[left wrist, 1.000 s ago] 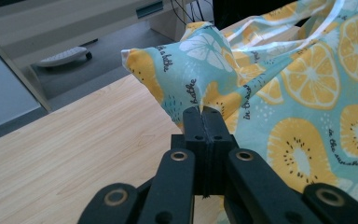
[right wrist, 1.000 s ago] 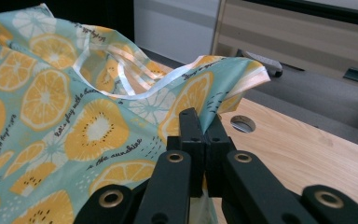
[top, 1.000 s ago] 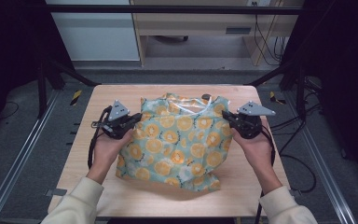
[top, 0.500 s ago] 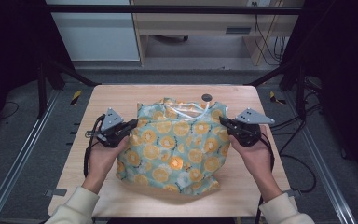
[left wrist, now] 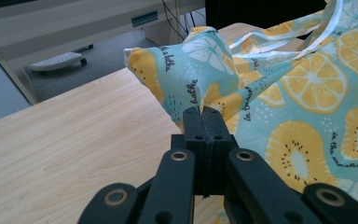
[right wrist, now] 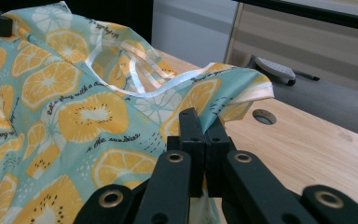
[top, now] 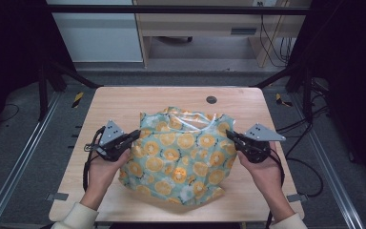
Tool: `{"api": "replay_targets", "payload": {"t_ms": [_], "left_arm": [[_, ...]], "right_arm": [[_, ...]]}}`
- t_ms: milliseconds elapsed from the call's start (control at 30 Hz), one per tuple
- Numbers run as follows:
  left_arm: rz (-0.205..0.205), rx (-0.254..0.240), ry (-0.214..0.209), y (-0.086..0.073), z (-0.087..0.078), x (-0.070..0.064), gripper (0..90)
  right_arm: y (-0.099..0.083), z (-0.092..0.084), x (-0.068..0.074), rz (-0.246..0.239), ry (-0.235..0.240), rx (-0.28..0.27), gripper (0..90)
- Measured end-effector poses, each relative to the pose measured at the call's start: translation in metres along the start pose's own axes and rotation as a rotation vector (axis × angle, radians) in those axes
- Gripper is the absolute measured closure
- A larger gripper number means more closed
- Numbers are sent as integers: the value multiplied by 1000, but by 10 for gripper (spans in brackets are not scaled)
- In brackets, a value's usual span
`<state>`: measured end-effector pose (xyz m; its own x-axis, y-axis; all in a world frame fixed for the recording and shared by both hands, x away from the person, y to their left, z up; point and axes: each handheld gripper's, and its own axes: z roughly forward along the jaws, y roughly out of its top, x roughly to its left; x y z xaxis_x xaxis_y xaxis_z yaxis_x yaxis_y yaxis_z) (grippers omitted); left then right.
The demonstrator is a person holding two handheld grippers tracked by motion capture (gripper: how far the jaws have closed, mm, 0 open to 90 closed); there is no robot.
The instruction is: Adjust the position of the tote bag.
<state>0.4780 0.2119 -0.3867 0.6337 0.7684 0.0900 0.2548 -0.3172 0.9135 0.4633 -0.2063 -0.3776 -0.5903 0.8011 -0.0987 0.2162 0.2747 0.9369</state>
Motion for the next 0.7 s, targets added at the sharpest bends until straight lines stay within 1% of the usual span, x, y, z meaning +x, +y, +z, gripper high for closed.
{"api": "replay_targets", "payload": {"t_ms": [67, 100, 167, 300, 367, 433, 533, 600, 700], "left_arm": [[-7, 5, 2, -1, 2, 2, 900], [-22, 2, -1, -1, 3, 4, 900], [-28, -3, -4, -1, 3, 5, 900], [-54, -26, -23, -3, -8, 5, 900], [-51, -31, -22, -3, -14, 4, 900], [-60, -42, -19, -2, -19, 3, 900], [-59, -60, -20, -1, -27, 1, 900], [-47, -69, -23, -4, -34, -1, 900], [-54, -79, -41, -12, -40, -4, 900]], "right_arm": [[0, 2, 1, -3, 1, 1, 898], [0, 2, 1, -1, 2, 0, 898], [1, 3, 1, 4, 0, -6, 897], [2, -2, 4, 4, 10, -17, 897], [2, -5, 8, -1, 17, -22, 898], [3, -8, 12, -13, 19, -28, 898], [2, -13, 18, -22, 19, -32, 897], [1, -18, 22, -25, 26, -42, 898], [-4, -23, 28, -40, 39, -46, 898]]}}
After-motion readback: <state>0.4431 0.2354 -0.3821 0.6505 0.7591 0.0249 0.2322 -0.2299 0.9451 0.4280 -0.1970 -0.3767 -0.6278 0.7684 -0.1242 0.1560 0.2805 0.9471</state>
